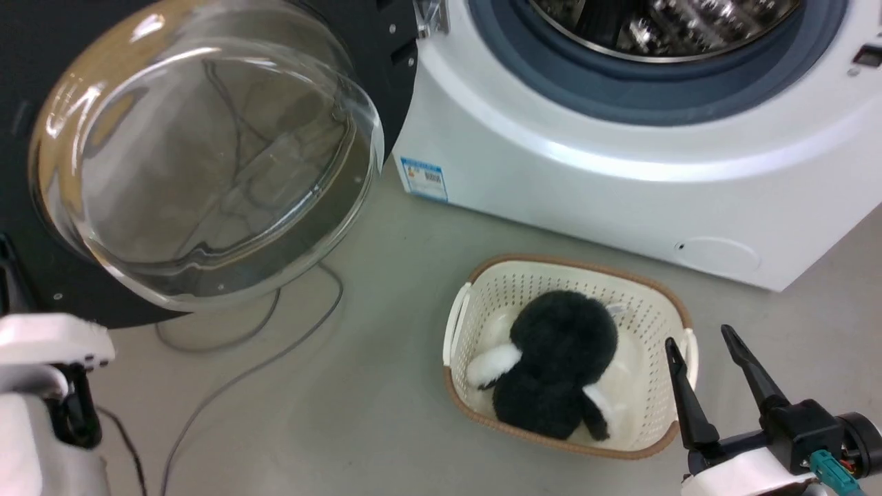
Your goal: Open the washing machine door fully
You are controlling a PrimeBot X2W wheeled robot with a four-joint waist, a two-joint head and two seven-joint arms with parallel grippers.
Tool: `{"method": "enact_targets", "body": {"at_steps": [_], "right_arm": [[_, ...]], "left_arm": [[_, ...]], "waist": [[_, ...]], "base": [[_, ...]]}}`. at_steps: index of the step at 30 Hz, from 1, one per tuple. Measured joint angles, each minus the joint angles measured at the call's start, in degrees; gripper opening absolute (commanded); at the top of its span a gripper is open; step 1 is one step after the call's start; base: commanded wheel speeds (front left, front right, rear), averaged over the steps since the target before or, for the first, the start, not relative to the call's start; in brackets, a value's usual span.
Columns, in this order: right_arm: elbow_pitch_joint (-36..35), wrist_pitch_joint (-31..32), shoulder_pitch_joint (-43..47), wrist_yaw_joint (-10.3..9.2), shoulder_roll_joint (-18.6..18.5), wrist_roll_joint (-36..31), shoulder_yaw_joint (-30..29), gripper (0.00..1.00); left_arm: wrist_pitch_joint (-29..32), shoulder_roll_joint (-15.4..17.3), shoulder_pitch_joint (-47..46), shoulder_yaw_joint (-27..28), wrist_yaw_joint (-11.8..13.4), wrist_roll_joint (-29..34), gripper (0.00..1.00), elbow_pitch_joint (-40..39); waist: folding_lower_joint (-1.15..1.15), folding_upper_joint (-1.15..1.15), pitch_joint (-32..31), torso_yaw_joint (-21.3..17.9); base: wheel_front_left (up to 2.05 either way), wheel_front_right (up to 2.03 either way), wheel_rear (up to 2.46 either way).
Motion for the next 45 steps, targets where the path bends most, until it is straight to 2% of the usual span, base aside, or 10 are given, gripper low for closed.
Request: {"method": "enact_targets", "body": {"at_steps": [5,8,15,22,23,24,25,32,38,45], "right_arm": [[-0.1,0.0,0.6,0.0,0.3,0.3,-0.5,1.0],[-0.5,0.0,1.6,0.0,0.4,0.7,-0.6,1.0],[-3.1,0.0,2.3,0.0,0.5,3.0,-0.8,1.0],[-5.3,0.0,4.1,0.0,0.5,4.2,-2.2,1.0],[-5.5,0.0,4.4,0.0,0.5,4.4,-2.4,1.0],[-5.6,0.0,4.6,0.0,0.5,4.5,-2.5,1.0],[-5.8,0.0,4.8,0.0,0.5,4.6,-2.7,1.0],[-6.3,0.0,5.7,0.0,0.5,5.2,-3.0,1.0],[-6.5,0.0,5.9,0.0,0.5,5.2,-2.7,1.0],[-6.5,0.0,6.9,0.0,0.5,5.6,-2.5,1.0]], "left_arm": [[0.0,-1.2,3.6,-0.2,-1.6,1.4,0.0,-4.8],[0.0,-3.0,5.2,-2.5,-3.0,2.5,0.0,-9.1],[0.0,-5.4,9.6,-7.6,-4.0,3.7,0.0,-16.4],[0.0,-7.4,15.9,-12.8,-4.5,3.6,0.0,-19.7],[0.0,-7.5,16.7,-13.6,-4.5,3.6,0.15,-19.9],[0.0,-7.6,17.3,-14.3,-4.5,3.5,0.76,-20.2],[0.0,-7.7,17.9,-15.0,-4.5,3.5,1.0,-20.8],[0.0,-8.3,21.4,-19.7,-4.6,2.5,1.0,-21.4],[0.0,-8.3,23.8,-21.1,-4.4,2.6,1.0,-21.5],[0.0,-8.4,28.3,-21.9,-1.9,2.4,1.0,-22.2]], "waist": [[0.0,0.0,-3.2,-0.7],[0.0,0.0,-5.7,-1.0],[0.0,0.0,-9.7,-2.8],[-0.01,0.0,-12.7,-6.6],[-0.01,0.0,-13.1,-7.3],[-0.01,0.0,-13.4,-7.9],[-0.01,0.0,-13.7,-8.6],[-0.01,0.0,-15.3,-12.8],[-0.01,0.0,-16.0,-16.3],[-0.01,0.0,-16.6,-20.6]], "base": [[0.0,0.0,0.0],[0.0,0.0,0.0],[0.0,0.0,0.0],[0.0,0.0,0.0],[0.0,0.0,0.0],[0.0,0.0,0.0],[0.0,0.0,0.0],[0.0,0.0,0.0],[0.0,0.0,0.0],[0.0,0.0,0.0]]}}
